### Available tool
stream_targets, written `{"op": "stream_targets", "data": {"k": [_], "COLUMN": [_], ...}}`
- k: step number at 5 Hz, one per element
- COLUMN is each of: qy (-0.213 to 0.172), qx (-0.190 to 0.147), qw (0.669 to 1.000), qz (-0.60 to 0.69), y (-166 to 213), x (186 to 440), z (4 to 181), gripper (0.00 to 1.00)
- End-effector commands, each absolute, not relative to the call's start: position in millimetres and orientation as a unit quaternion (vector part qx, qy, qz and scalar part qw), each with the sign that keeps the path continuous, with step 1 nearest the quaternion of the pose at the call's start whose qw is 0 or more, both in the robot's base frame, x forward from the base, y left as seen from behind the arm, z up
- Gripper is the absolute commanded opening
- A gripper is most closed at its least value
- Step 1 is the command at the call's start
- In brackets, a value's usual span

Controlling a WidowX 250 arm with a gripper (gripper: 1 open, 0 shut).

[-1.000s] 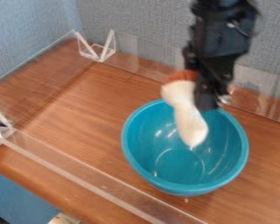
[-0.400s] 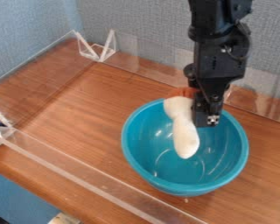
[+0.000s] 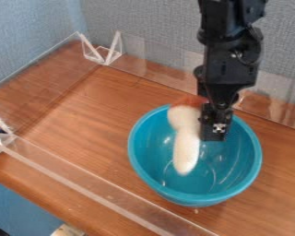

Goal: Put the mushroom in the blue bowl

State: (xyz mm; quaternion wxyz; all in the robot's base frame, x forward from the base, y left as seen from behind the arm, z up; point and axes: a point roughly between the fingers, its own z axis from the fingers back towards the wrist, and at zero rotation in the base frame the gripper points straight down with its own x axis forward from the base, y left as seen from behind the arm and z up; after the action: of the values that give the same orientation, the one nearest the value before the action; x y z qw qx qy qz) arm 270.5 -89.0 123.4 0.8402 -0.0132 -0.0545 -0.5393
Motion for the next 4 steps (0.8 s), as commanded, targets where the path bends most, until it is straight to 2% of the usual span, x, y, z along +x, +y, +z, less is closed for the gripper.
{"op": "stream_targets", "data": {"k": [1,2,4], "qy": [-0.082,-0.075,-0.066], "qx": [0.0,0.011,0.023], "qw": [0.848,0.867,0.859], "qz": [-0.524,-0.493,-0.507], "y": [-86,-78,-63], "x": [276,279,286], "z": [137.1,132.5,120.9], "gripper": [1.0,1.0,1.0]}}
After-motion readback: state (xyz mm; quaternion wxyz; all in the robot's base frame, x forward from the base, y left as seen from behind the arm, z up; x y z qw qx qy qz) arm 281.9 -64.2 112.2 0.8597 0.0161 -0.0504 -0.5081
